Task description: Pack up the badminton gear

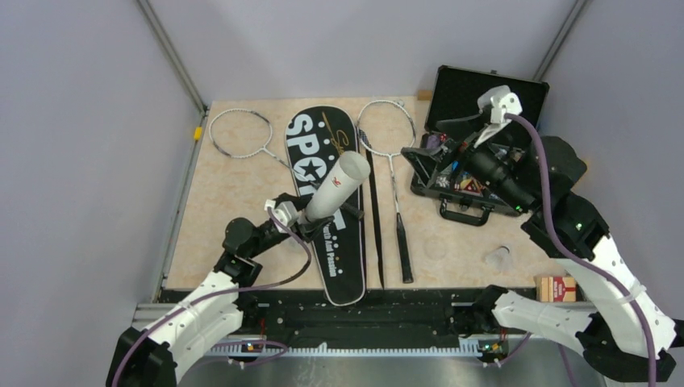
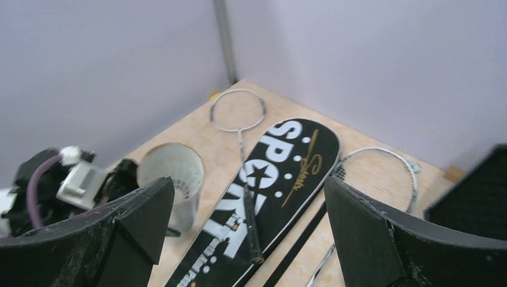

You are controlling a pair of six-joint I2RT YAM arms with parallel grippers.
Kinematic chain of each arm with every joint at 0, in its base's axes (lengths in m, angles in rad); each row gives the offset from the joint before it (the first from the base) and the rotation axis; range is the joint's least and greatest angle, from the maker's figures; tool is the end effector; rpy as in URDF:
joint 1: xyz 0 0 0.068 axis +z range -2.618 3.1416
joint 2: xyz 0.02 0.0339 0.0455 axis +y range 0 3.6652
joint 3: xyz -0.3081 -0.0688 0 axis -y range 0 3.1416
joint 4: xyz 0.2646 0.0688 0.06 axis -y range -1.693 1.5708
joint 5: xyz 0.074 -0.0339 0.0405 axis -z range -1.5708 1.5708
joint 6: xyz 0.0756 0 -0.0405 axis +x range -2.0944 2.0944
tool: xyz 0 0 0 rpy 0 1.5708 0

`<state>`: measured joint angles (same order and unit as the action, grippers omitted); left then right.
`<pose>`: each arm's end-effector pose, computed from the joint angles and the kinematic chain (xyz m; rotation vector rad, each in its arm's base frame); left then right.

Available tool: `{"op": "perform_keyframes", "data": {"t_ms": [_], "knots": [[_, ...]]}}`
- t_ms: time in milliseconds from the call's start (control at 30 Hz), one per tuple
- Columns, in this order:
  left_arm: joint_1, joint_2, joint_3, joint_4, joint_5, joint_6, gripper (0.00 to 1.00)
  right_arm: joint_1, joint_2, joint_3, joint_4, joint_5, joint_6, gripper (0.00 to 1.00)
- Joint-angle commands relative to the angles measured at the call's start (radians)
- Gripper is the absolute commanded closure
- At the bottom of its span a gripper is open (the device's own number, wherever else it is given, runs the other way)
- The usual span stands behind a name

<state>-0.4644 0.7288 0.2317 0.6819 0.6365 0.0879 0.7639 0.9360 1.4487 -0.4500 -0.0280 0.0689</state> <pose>0.1443 -0.1225 0.2700 0.8912 1.1631 -0.7477 0.1341 0.1314 0.5530 -0.5486 1.4470 0.6862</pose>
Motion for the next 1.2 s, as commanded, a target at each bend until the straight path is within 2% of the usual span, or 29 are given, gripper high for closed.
{"op": "perform_keyframes", "data": {"t_ms": [0, 100, 167, 233, 333, 500, 733, 800, 1000, 1167], "knots": [[0.003, -0.033, 0.009, 0.105, -0.246, -0.082, 0.82, 0.005, -0.018, -0.173, 0.038, 0.356, 0.087, 0.01], [0.003, -0.048, 0.006, 0.113, -0.459, -0.160, 0.83, 0.003, -0.033, -0.327, -0.022, 0.586, 0.233, 0.01], [0.003, -0.054, 0.006, 0.112, -0.556, -0.195, 0.83, 0.003, -0.037, -0.403, -0.096, 0.684, 0.366, 0.02], [0.003, -0.057, 0.004, 0.113, -0.606, -0.206, 0.83, 0.003, -0.044, -0.486, -0.136, 0.703, 0.474, 0.03], [0.003, -0.065, -0.003, 0.121, -0.599, -0.211, 0.83, -0.010, -0.027, -0.585, -0.141, 0.632, 0.546, 0.06], [0.004, -0.090, -0.013, 0.121, -0.584, -0.217, 0.83, -0.039, 0.064, -0.656, -0.194, 0.578, 0.640, 0.11], [0.003, -0.134, -0.035, 0.127, -0.564, -0.217, 0.82, -0.084, 0.179, -0.779, -0.061, 0.437, 0.686, 0.20], [0.004, -0.135, -0.037, 0.132, -0.552, -0.216, 0.82, -0.102, 0.200, -0.801, -0.038, 0.411, 0.696, 0.25], [0.004, -0.116, -0.028, 0.131, -0.556, -0.217, 0.82, -0.139, 0.257, -0.848, 0.046, 0.296, 0.688, 0.49], [0.004, -0.100, -0.023, 0.131, -0.558, -0.214, 0.82, -0.140, 0.304, -0.844, 0.011, 0.292, 0.698, 0.58]]}}
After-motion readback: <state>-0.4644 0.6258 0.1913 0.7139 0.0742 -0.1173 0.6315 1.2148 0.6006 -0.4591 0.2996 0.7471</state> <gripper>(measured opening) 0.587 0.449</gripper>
